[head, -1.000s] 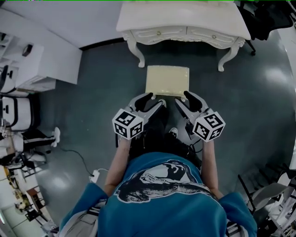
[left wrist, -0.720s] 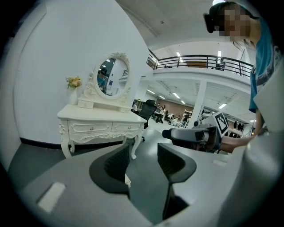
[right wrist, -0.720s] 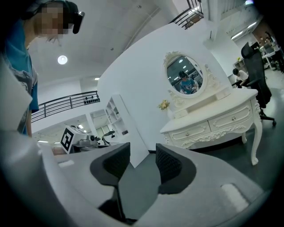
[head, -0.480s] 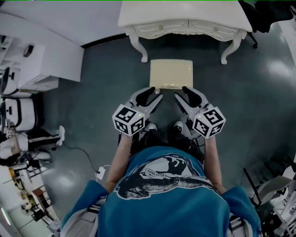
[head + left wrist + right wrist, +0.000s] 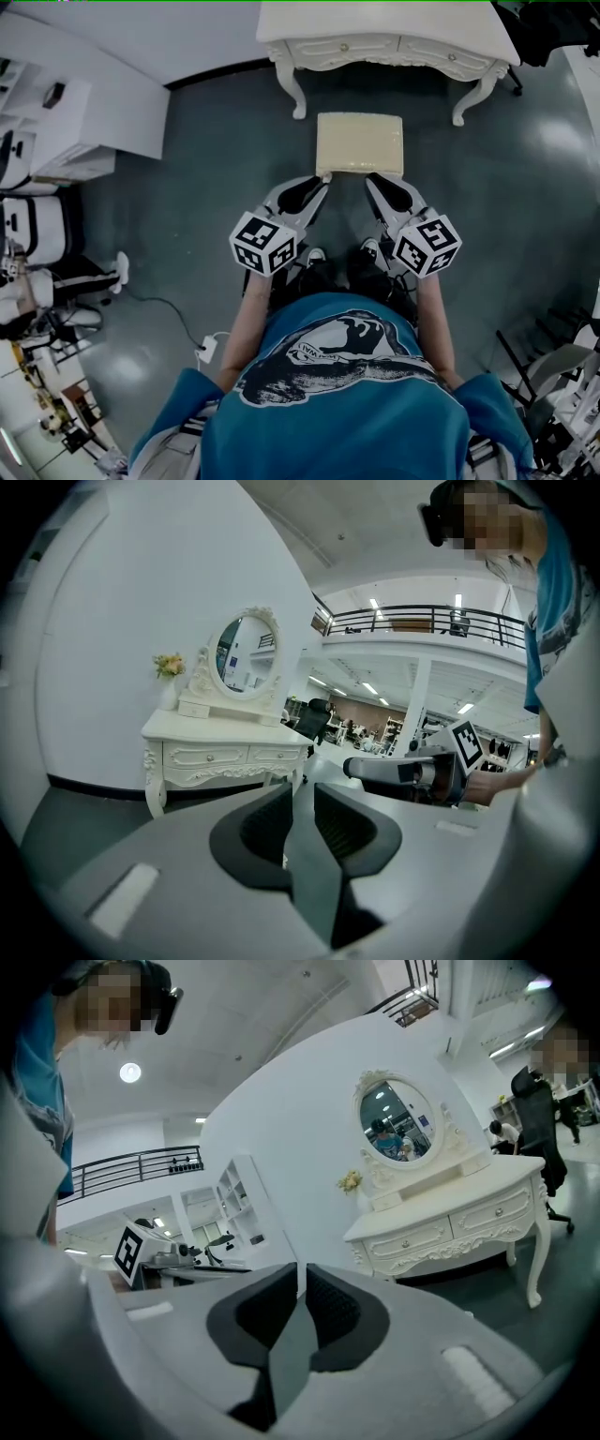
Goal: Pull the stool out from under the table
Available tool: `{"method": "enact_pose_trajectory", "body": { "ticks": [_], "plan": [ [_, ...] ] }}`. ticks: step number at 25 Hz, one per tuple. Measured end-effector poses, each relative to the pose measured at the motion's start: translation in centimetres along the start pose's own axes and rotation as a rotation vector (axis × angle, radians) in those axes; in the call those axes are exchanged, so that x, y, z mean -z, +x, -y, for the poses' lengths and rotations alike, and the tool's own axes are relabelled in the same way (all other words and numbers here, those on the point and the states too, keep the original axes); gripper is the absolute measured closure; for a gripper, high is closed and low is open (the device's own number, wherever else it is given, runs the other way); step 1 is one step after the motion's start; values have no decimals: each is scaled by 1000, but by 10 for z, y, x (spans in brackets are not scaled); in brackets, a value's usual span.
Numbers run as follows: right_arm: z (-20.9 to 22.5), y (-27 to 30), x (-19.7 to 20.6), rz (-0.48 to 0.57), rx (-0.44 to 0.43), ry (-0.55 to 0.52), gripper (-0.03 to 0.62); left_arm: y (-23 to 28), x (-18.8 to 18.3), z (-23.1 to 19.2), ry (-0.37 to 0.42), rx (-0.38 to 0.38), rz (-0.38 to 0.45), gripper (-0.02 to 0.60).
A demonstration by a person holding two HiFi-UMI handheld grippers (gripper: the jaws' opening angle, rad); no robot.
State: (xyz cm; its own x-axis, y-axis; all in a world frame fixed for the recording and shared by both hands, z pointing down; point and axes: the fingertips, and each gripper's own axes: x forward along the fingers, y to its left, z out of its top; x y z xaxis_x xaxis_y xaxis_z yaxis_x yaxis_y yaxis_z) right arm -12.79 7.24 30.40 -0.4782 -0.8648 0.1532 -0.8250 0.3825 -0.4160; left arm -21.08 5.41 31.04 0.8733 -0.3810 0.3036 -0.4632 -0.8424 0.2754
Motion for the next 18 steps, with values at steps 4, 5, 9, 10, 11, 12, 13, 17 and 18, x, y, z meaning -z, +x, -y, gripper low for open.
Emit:
{"method": "enact_pose_trajectory", "body": {
  "ticks": [4, 5, 9, 10, 11, 12, 13, 17, 18],
  "plan": [
    [-22, 7, 6, 12, 17, 25, 602, -22, 5, -10, -6, 3, 6, 549],
    [-27, 7, 8, 12, 18, 33, 602, -26, 7, -11, -9, 8, 7, 564],
    [-45, 11, 10, 19, 32, 37, 602, -44, 11, -15, -10, 38, 3, 569],
    [-49, 12, 10, 22, 36, 33, 602, -47, 12, -16, -9, 47, 0, 569],
    [-53, 13, 10, 25, 39, 29, 602, -49, 13, -17, -9, 56, -2, 568],
    [-56, 13, 10, 27, 42, 23, 602, -51, 13, -17, -10, 64, -2, 569],
    [-60, 14, 11, 27, 45, 15, 602, -53, 14, -17, -12, 72, 0, 569],
    [-73, 14, 16, 17, 48, -28, 592, -58, 17, -13, -8, 109, -4, 569],
    [-76, 14, 16, 13, 41, -32, 592, -58, 17, -12, -6, 117, -7, 569]
  ]
}}
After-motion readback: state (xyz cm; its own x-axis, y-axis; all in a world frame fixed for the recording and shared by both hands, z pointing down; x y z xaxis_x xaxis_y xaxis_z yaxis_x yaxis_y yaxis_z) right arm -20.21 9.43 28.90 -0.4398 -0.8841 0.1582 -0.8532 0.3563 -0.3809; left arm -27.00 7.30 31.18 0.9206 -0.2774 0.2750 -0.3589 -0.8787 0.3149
